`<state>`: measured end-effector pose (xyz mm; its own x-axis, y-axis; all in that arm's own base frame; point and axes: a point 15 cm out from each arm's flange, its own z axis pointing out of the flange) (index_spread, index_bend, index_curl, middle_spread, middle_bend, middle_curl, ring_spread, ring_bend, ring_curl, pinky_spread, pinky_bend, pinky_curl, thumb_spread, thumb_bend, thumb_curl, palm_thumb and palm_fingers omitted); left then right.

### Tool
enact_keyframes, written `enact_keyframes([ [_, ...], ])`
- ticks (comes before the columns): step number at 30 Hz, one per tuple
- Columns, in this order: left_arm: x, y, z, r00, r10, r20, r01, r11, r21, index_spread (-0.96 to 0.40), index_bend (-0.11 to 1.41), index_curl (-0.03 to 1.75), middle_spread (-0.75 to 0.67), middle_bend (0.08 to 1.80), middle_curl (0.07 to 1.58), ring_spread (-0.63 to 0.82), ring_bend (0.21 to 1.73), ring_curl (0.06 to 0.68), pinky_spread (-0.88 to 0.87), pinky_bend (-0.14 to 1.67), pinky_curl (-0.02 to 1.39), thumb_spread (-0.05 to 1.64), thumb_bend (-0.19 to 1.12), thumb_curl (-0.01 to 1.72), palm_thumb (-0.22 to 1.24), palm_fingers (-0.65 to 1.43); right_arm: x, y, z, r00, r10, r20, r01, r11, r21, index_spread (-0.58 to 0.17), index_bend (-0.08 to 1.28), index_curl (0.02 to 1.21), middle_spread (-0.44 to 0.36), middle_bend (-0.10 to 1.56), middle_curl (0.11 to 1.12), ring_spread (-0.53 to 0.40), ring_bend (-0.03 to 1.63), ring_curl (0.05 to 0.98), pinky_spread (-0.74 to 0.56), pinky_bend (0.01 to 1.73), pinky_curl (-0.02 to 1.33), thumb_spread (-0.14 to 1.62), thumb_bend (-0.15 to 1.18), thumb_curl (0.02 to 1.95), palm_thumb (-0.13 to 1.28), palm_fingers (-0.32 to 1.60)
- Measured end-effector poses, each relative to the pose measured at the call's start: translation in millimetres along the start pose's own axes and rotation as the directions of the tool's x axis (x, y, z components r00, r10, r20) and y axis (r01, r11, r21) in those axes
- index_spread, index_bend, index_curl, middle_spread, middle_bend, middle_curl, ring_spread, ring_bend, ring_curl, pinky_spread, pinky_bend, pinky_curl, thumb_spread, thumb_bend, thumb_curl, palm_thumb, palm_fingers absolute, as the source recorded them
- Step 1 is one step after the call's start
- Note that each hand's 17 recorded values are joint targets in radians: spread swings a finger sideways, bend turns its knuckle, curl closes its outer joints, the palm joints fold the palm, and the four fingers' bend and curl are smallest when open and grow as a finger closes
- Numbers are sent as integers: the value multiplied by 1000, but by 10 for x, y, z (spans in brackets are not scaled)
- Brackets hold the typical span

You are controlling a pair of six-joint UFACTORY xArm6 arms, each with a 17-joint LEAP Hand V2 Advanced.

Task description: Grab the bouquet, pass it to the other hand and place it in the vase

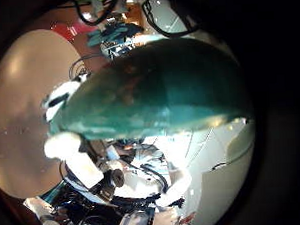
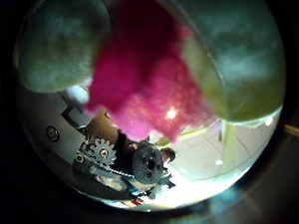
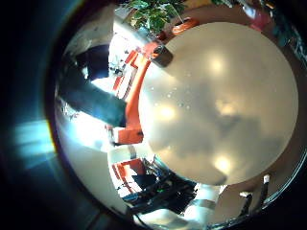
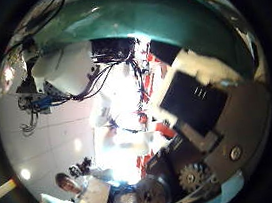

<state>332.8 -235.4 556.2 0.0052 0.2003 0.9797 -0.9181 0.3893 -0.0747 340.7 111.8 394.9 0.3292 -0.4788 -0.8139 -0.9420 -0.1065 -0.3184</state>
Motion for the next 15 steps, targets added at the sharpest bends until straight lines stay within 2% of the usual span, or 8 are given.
enact_keyframes([
  [3,72,-16,-62,999,45,1,-45,999,22,-483,768,755,-413,1054,911,-393,1492,569,-398,1248,812,976,251,657,1078,1055,171,89,8,998,55,8,-55,998,14,-275,904,832,-163,1208,752,-216,1417,649,-321,1218,833,956,-55,951,767,795],
  [5,156,-31,-125,997,76,7,-76,996,40,-519,804,809,-435,1088,939,-398,1518,586,-423,1277,854,988,258,684,1090,1017,305,176,22,994,106,28,-107,994,29,-322,599,757,-182,1076,710,-245,1426,633,-409,1266,794,989,-41,878,728,534],
  [6,204,-38,-148,996,91,10,-91,995,46,-535,817,834,-443,1101,951,-399,1529,593,-433,1291,873,997,259,697,1090,1001,315,178,14,993,115,39,-117,992,44,-339,523,724,-188,1035,696,-257,1410,618,-425,1270,775,996,-39,850,721,478],
  [10,496,-86,-353,983,176,48,-180,979,94,-585,852,925,-471,1144,986,-399,1572,613,-469,1326,938,1015,262,744,1093,945,301,157,-10,989,124,78,-132,987,95,-391,425,631,-194,912,647,-264,1308,559,-381,1188,724,1019,-28,765,715,347],
  [13,727,-138,-550,967,234,105,-248,957,149,-614,872,987,-486,1167,1004,-398,1601,624,-489,1339,979,1025,259,776,1089,917,319,170,-19,989,125,79,-133,986,103,-404,423,606,-195,867,626,-267,1249,525,-317,1103,690,1026,-27,717,714,302],
  [15,863,-214,-740,955,257,149,-284,935,211,-629,879,1024,-492,1180,1013,-396,1616,629,-500,1345,1003,1031,257,796,1087,900,345,183,-23,988,132,80,-140,984,106,-407,418,595,-196,847,616,-271,1238,513,-281,1068,672,1029,-25,690,717,313],
])
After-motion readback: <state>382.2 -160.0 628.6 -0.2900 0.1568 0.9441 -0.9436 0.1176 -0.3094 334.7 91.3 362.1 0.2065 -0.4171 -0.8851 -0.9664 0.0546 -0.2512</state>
